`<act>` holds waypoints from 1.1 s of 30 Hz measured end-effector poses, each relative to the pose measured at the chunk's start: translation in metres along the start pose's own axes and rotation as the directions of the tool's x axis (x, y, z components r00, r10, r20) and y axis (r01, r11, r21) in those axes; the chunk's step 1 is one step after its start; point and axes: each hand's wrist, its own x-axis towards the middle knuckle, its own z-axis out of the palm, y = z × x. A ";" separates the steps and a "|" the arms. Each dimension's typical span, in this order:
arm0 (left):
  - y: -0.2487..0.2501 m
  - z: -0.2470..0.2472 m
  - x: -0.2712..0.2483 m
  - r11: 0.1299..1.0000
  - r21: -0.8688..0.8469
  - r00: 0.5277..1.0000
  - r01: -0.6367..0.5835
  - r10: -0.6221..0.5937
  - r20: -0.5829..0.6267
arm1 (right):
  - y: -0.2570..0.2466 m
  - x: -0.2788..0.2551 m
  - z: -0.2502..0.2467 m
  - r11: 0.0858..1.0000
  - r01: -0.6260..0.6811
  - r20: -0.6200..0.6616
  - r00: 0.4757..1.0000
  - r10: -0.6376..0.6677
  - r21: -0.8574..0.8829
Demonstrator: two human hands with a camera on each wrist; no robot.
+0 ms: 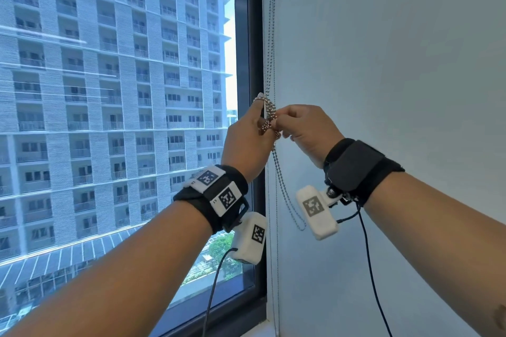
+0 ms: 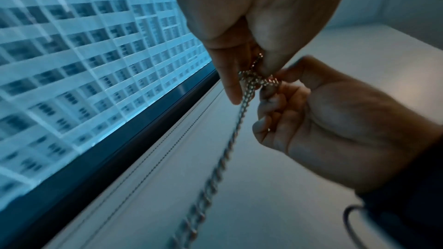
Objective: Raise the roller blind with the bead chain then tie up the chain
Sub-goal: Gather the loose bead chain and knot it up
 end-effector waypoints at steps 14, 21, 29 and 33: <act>-0.005 -0.004 -0.013 0.601 -0.717 0.926 0.353 -0.335 0.176 | 0.016 -0.005 0.003 1.000 -0.009 0.064 0.998 0.007 0.023; -0.002 -0.001 -0.025 0.535 -0.775 0.928 0.336 -0.330 0.174 | 0.011 -0.005 0.005 0.966 -0.115 0.156 0.985 0.080 0.230; -0.006 -0.006 -0.044 0.640 -0.719 0.953 0.272 -0.281 0.110 | -0.013 0.008 0.023 0.967 -0.038 0.176 0.984 -0.007 0.251; -0.009 -0.007 -0.051 0.590 -0.756 0.949 0.284 -0.284 0.135 | -0.012 0.006 0.025 0.940 -0.103 0.268 0.963 0.012 0.325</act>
